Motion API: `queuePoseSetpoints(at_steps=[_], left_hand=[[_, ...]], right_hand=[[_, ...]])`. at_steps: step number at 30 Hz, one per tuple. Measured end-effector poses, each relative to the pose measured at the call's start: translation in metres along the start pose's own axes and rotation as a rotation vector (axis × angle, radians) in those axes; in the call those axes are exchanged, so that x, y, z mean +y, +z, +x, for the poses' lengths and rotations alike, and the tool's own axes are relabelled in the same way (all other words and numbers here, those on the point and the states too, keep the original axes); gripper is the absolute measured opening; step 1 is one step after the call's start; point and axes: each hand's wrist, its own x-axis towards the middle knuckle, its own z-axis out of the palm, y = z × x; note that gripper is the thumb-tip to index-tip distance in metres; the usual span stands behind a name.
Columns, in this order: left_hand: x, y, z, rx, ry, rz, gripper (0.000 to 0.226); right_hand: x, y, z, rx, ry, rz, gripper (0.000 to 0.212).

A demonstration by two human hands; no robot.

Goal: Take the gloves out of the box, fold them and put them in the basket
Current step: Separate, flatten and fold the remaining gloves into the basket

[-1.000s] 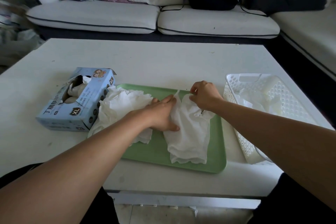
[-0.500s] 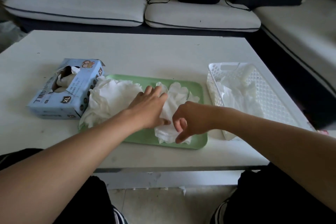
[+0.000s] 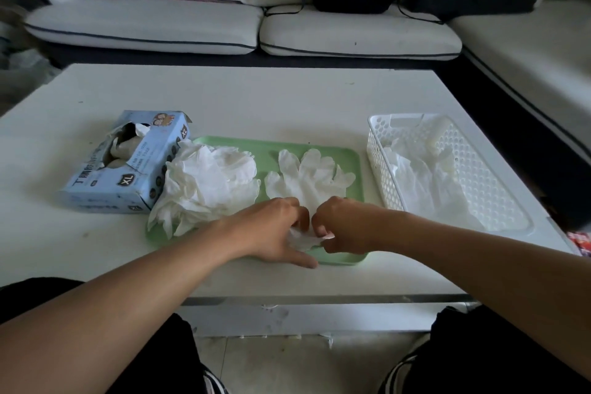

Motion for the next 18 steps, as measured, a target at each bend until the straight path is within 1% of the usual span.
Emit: queuePoseSetpoints(at_steps=[1, 2, 3, 4, 5, 6, 7, 8, 10, 12, 14, 15, 18], left_hand=[[0.002, 0.0, 0.0, 0.034, 0.006, 0.028, 0.079], [0.003, -0.003, 0.002, 0.094, 0.014, 0.033, 0.079], [0.003, -0.007, 0.004, 0.18, 0.021, -0.014, 0.073], [0.003, -0.014, 0.006, 0.284, 0.028, -0.113, 0.062], [0.003, -0.022, 0.009, 0.402, 0.033, -0.232, 0.049], [0.001, -0.034, 0.011, 0.511, 0.027, -0.344, 0.036], [0.0, -0.046, 0.012, 0.569, 0.014, -0.468, 0.026], [0.0, -0.06, 0.012, 0.576, 0.008, -0.608, 0.022], [0.004, -0.086, 0.009, 0.53, 0.015, -0.868, 0.016], [0.007, -0.102, 0.011, 0.484, 0.042, -1.017, 0.006], [0.013, -0.11, 0.016, 0.494, 0.059, -1.068, 0.02], [0.014, -0.111, 0.02, 0.52, 0.061, -1.073, 0.029], [0.019, -0.112, 0.029, 0.596, 0.058, -1.069, 0.069]], right_hand=[[0.0, -0.006, 0.002, 0.0, 0.011, 0.059, 0.013], [0.003, -0.016, 0.003, 0.021, 0.036, 0.164, 0.008], [0.007, -0.026, 0.004, 0.046, 0.086, 0.315, 0.015], [0.011, -0.039, 0.002, 0.067, 0.116, 0.491, 0.02], [0.016, -0.051, -0.001, 0.084, 0.116, 0.664, 0.02], [0.02, -0.066, -0.005, 0.105, 0.086, 0.81, 0.016], [0.025, -0.077, -0.009, 0.122, 0.049, 0.943, 0.012], [0.031, -0.087, -0.012, 0.134, 0.017, 1.074, 0.01], [0.041, -0.103, -0.017, 0.159, -0.01, 1.281, 0.009], [0.05, -0.112, -0.016, 0.172, -0.025, 1.399, 0.028], [0.052, -0.119, -0.015, 0.164, -0.034, 1.455, 0.049], [0.051, -0.121, -0.014, 0.162, -0.043, 1.482, 0.052], [0.047, -0.123, -0.016, 0.191, -0.073, 1.545, 0.049]])
